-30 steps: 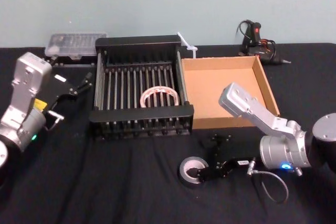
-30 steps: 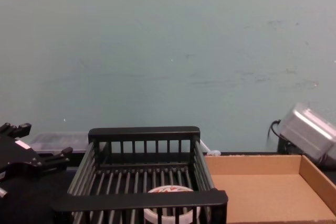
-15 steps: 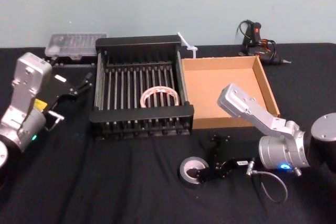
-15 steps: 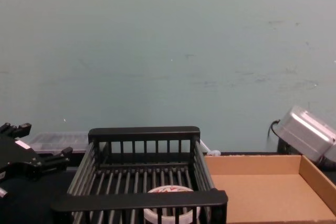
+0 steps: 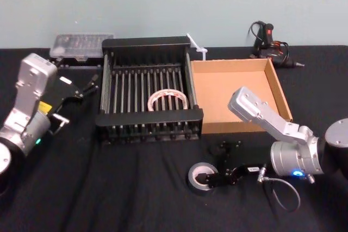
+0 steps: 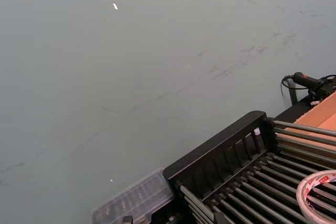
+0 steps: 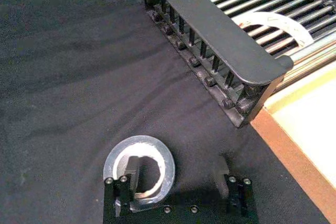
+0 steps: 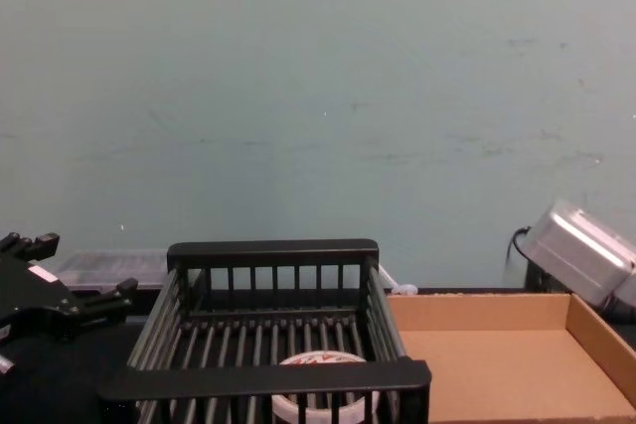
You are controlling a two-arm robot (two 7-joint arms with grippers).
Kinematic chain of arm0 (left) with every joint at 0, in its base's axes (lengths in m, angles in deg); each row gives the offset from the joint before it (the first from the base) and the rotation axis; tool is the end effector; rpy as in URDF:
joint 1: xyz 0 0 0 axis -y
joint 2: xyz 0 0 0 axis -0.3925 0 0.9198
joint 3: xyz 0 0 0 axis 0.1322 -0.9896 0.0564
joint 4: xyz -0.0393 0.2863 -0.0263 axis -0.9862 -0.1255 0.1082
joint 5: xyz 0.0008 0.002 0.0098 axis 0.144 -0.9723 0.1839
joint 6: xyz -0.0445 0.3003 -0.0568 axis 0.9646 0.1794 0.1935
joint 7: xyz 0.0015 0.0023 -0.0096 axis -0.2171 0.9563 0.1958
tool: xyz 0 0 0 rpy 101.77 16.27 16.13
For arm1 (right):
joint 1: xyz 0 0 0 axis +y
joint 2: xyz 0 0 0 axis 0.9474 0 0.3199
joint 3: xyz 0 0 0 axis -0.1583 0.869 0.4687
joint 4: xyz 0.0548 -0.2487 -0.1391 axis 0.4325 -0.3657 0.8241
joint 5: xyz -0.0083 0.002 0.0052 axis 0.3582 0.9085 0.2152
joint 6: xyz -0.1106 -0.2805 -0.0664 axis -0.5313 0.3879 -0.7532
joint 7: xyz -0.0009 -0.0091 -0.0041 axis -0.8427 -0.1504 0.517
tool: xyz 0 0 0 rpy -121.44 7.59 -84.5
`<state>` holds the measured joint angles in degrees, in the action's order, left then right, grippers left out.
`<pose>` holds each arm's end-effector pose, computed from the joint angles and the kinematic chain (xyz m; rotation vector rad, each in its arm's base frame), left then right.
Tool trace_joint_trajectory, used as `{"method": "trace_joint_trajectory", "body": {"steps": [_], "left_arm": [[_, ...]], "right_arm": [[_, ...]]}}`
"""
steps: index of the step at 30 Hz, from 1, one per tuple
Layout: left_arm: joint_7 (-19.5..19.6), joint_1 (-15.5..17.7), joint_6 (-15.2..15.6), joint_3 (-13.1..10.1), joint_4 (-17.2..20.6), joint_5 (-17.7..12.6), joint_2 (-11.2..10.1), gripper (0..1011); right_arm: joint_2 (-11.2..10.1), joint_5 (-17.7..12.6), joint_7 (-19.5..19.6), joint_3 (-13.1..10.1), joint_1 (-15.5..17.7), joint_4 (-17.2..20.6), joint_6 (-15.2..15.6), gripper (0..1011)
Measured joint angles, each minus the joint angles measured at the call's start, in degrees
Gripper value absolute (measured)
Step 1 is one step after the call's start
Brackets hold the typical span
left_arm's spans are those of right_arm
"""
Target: Pick up the white tape and place it into the black box , Pick up the silver tape and place it into the brown box.
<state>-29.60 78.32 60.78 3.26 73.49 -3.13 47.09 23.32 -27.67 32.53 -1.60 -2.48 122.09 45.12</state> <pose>0.3581 0.0827 -0.3023 0.3047 -0.2852 1.2480 0.3669 -0.0164 -0.2639 -0.6508 0.1790 -0.4234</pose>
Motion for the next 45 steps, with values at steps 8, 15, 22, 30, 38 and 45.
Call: {"method": "trace_joint_trajectory", "body": {"steps": [8, 15, 22, 30, 38, 45], "left_arm": [[0.0, 0.0, 0.0, 0.0, 0.0, 0.0, 0.0, 1001], [0.0, 0.0, 0.0, 0.0, 0.0, 0.0, 0.0, 1001], [0.0, 0.0, 0.0, 0.0, 0.0, 0.0, 0.0, 1001], [0.0, 0.0, 0.0, 0.0, 0.0, 0.0, 0.0, 1001], [0.0, 0.0, 0.0, 0.0, 0.0, 0.0, 0.0, 1001], [0.0, 0.0, 0.0, 0.0, 0.0, 0.0, 0.0, 1001]], "right_arm": [[0.0, 0.0, 0.0, 0.0, 0.0, 0.0, 0.0, 712], [0.0, 0.0, 0.0, 0.0, 0.0, 0.0, 0.0, 473], [0.0, 0.0, 0.0, 0.0, 0.0, 0.0, 0.0, 244], [0.0, 0.0, 0.0, 0.0, 0.0, 0.0, 0.0, 169], [0.0, 0.0, 0.0, 0.0, 0.0, 0.0, 0.0, 169], [-0.4, -0.6, 0.0, -0.8, 0.5, 0.5, -1.4, 168]]}}
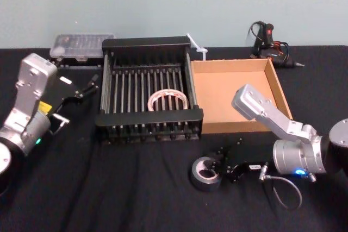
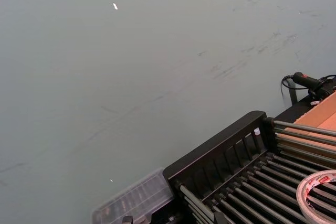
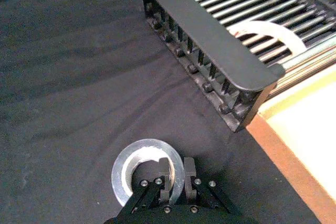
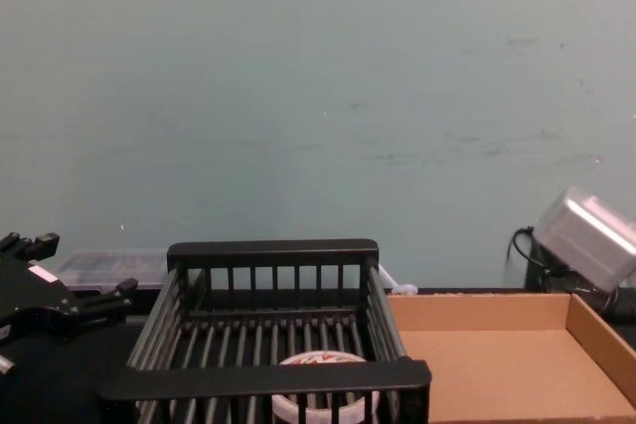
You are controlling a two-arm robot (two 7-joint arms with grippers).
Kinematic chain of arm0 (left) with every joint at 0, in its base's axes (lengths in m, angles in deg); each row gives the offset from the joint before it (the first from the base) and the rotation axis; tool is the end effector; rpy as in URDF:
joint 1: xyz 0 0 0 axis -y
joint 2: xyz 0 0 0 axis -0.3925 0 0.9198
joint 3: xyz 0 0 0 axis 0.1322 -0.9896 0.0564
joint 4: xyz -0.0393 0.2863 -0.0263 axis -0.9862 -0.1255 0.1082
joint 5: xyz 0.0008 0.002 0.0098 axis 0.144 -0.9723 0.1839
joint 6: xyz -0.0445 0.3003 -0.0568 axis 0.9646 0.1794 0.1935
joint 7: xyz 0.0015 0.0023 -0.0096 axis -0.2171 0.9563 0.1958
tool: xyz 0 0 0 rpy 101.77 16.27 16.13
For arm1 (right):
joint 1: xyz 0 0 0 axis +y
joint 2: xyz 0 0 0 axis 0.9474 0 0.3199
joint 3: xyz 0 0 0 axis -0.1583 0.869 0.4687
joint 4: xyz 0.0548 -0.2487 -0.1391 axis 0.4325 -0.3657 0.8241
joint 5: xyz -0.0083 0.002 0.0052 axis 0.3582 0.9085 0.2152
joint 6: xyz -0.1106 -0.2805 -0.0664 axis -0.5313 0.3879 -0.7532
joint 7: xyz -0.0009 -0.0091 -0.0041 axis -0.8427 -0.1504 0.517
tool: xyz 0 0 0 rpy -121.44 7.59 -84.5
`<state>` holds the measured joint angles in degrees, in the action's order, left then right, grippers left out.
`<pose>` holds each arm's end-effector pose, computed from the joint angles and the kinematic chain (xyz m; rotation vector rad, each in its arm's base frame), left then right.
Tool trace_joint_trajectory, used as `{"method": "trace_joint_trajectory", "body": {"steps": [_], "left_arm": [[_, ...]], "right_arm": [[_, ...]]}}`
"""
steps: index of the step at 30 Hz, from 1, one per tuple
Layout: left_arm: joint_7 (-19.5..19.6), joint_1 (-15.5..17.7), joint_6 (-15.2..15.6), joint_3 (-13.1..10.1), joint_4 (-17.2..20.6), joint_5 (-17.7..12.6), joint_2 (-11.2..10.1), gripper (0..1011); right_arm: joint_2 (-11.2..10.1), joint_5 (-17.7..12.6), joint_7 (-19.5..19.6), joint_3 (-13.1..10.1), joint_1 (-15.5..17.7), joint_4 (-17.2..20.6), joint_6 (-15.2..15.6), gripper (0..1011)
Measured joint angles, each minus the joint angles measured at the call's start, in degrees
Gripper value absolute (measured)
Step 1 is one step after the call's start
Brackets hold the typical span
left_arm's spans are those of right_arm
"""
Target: Pick up the white tape and place it into the black box , Pick up the silver tape and place it into the brown box.
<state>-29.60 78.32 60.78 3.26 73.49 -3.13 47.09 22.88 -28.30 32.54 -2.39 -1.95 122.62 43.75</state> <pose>0.3581 0.0827 -0.3023 0.3047 -0.2852 1.2480 0.3658 -0.0200 -0.2619 -0.6249 0.1662 -0.4263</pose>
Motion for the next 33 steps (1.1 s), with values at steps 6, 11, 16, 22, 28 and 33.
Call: {"method": "trace_joint_trajectory", "body": {"steps": [6, 11, 16, 22, 28, 33], "left_arm": [[0.0, 0.0, 0.0, 0.0, 0.0, 0.0, 0.0, 1001], [0.0, 0.0, 0.0, 0.0, 0.0, 0.0, 0.0, 1001], [0.0, 0.0, 0.0, 0.0, 0.0, 0.0, 0.0, 1001], [0.0, 0.0, 0.0, 0.0, 0.0, 0.0, 0.0, 1001], [0.0, 0.0, 0.0, 0.0, 0.0, 0.0, 0.0, 1001], [0.0, 0.0, 0.0, 0.0, 0.0, 0.0, 0.0, 1001]], "right_arm": [[-0.7, -1.1, 0.3, -1.3, 0.4, 0.8, -0.5, 169], [-1.2, -1.8, 1.8, -2.9, 0.7, 1.1, -0.7, 169], [-1.3, -2.4, 4.3, -5.2, 0.8, 0.9, -0.7, 169], [-0.7, -2.6, 7.3, -7.8, 0.4, -0.4, -0.6, 169], [0.6, -2.4, 9.7, -9.7, -0.5, -2.1, 0.3, 168], [2.2, -1.8, 11.5, -10.7, -1.5, -3.9, 1.6, 169]]}}
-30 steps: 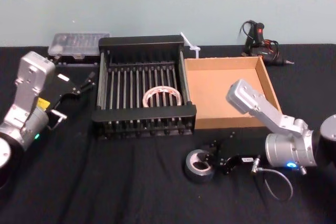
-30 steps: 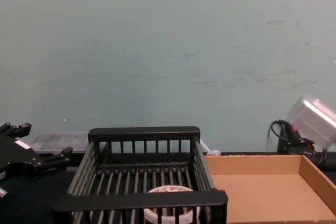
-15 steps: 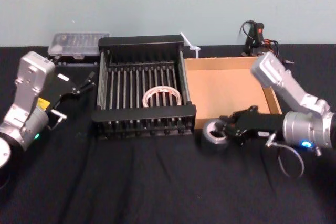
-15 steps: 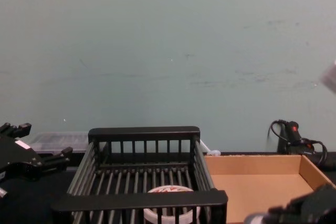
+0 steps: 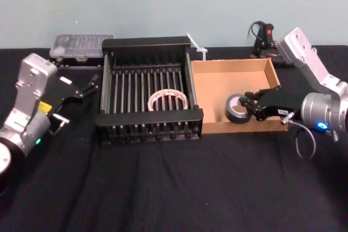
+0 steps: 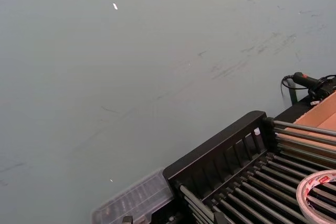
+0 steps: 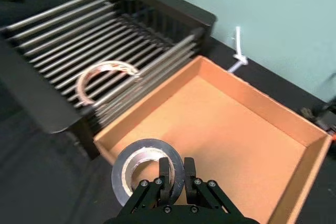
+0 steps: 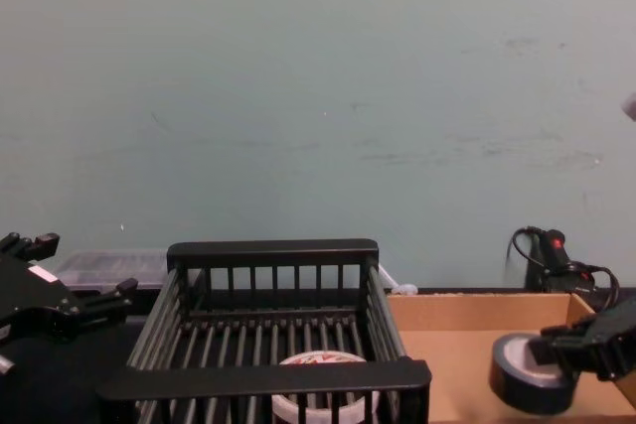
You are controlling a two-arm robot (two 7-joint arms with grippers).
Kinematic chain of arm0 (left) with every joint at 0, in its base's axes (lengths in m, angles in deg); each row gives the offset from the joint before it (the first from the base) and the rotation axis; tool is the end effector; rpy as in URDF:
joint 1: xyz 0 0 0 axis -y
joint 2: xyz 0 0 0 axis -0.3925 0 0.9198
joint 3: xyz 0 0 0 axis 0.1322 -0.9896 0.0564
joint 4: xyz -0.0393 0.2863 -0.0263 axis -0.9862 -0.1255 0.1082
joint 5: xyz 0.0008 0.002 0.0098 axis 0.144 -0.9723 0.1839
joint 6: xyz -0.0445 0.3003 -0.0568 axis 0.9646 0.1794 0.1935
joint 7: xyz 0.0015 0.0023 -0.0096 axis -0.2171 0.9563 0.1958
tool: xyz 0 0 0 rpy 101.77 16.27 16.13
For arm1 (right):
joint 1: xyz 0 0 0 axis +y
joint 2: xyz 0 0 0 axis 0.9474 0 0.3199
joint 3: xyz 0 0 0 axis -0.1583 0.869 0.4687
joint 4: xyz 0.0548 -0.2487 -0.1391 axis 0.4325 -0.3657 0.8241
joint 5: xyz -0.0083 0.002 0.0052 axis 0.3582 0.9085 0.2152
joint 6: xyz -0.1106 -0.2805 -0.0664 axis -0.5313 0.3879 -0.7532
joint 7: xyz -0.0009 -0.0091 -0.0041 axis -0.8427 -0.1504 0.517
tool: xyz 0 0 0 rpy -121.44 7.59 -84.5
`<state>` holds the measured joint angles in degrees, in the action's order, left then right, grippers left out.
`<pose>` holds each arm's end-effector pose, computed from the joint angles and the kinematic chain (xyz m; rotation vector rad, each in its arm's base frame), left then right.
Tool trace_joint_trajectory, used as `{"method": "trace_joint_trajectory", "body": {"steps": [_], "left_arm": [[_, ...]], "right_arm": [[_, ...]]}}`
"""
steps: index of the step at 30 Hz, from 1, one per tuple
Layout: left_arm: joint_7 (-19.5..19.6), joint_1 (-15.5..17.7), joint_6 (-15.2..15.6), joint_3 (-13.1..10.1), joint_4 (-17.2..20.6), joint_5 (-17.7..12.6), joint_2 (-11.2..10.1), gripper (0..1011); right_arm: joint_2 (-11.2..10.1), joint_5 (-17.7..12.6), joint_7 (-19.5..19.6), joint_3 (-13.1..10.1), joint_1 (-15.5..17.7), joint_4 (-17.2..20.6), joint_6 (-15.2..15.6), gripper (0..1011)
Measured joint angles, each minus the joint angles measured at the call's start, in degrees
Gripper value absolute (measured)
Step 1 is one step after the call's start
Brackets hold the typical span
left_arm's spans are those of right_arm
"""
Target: Pick up the white tape and place it into the black box , Pick up the silver tape and place it into the brown box.
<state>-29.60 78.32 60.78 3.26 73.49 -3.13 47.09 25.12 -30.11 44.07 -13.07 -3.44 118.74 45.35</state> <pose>0.3581 0.0827 -0.3023 0.3047 -0.2852 1.2480 0.3987 -0.0594 -0.2295 -0.5398 0.1377 -0.8036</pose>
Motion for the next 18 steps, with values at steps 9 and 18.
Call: {"method": "trace_joint_trajectory", "body": {"steps": [9, 18], "left_arm": [[0.0, 0.0, 0.0, 0.0, 0.0, 0.0, 0.0, 1001], [0.0, 0.0, 0.0, 0.0, 0.0, 0.0, 0.0, 1001]], "right_arm": [[3.9, 0.8, 1.9, -1.4, -2.6, -5.1, 1.7, 169], [6.6, 1.9, 2.9, -2.6, -4.6, -8.8, 2.1, 169]]}}
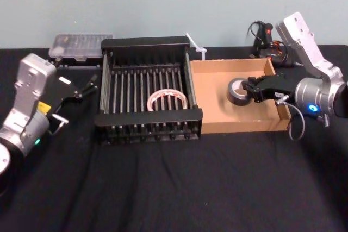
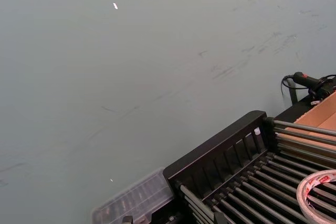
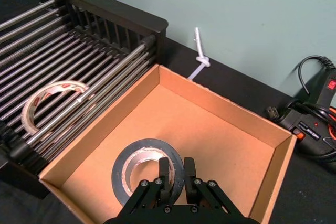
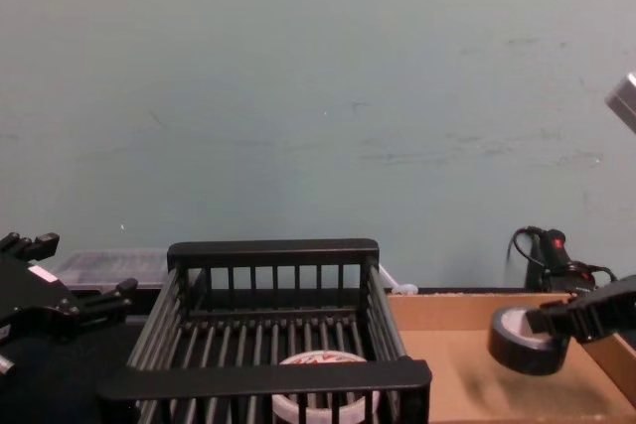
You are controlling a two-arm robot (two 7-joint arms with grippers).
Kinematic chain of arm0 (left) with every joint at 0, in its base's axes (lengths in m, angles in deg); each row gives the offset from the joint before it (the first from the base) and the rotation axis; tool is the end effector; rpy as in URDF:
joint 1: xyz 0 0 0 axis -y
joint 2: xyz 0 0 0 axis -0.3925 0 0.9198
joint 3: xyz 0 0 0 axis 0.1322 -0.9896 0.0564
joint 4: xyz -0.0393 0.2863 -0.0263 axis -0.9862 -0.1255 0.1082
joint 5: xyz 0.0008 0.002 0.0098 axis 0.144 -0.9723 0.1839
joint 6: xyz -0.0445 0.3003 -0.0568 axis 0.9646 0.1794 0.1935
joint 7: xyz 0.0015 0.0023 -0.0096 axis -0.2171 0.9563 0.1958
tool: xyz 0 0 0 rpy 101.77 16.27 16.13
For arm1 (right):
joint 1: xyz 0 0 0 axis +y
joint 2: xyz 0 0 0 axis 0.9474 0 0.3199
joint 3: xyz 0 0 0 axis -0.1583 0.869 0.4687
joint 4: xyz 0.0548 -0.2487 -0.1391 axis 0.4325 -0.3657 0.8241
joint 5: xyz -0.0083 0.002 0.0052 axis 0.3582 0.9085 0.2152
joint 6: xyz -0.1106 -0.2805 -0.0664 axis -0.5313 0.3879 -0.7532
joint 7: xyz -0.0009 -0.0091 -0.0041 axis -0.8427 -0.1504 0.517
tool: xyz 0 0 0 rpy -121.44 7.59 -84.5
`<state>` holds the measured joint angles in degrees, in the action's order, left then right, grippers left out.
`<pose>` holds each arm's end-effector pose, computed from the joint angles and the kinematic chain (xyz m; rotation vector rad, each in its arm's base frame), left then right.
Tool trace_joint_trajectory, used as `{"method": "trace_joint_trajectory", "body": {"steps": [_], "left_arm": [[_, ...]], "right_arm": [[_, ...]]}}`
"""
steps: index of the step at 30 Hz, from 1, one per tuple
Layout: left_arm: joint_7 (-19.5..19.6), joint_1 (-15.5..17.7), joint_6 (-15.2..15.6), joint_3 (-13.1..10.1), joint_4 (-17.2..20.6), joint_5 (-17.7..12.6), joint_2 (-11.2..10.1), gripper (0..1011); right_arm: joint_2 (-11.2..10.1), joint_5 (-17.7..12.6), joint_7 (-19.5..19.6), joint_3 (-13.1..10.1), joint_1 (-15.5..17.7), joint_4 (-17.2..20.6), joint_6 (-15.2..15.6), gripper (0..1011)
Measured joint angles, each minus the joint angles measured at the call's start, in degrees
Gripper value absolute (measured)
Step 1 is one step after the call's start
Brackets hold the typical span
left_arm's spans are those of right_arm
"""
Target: Pick up the white tape and place it into the black box , Pick up the silver tape and place it into the brown box.
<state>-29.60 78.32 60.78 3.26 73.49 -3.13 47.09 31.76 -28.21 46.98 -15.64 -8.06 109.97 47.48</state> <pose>0.3581 0.0827 -0.3023 0.3047 -0.2852 1.2480 0.4312 -0.0553 -0.2317 -0.5171 0.1998 -0.9290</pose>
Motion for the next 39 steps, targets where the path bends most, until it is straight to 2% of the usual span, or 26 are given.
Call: {"method": "trace_joint_trajectory", "body": {"steps": [5, 22, 30, 36, 37, 38, 39], "left_arm": [[0.0, 0.0, 0.0, 0.0, 0.0, 0.0, 0.0, 1001], [0.0, 0.0, 0.0, 0.0, 0.0, 0.0, 0.0, 1002], [0.0, 0.0, 0.0, 0.0, 0.0, 0.0, 0.0, 1001], [0.0, 0.0, 0.0, 0.0, 0.0, 0.0, 0.0, 1001], [0.0, 0.0, 0.0, 0.0, 0.0, 0.0, 0.0, 1001], [0.0, 0.0, 0.0, 0.0, 0.0, 0.0, 0.0, 1001], [0.0, 0.0, 0.0, 0.0, 0.0, 0.0, 0.0, 1001]], "right_arm": [[0.7, 0.4, 0.2, -0.5, -0.2, -0.8, -0.1, 169], [0.5, 0.4, 0.2, -0.3, -0.2, -0.6, -0.1, 169], [0.5, 0.3, 0.1, -0.3, -0.2, -0.6, -0.1, 383], [0.5, 0.3, 0.1, -0.2, -0.2, -0.5, -0.1, 583], [0.5, 0.3, 0.1, -0.2, -0.2, -0.5, -0.1, 583], [0.5, 0.3, 0.1, -0.2, -0.2, -0.5, -0.1, 645], [0.5, 0.3, 0.1, -0.2, -0.2, -0.5, -0.1, 645]]}}
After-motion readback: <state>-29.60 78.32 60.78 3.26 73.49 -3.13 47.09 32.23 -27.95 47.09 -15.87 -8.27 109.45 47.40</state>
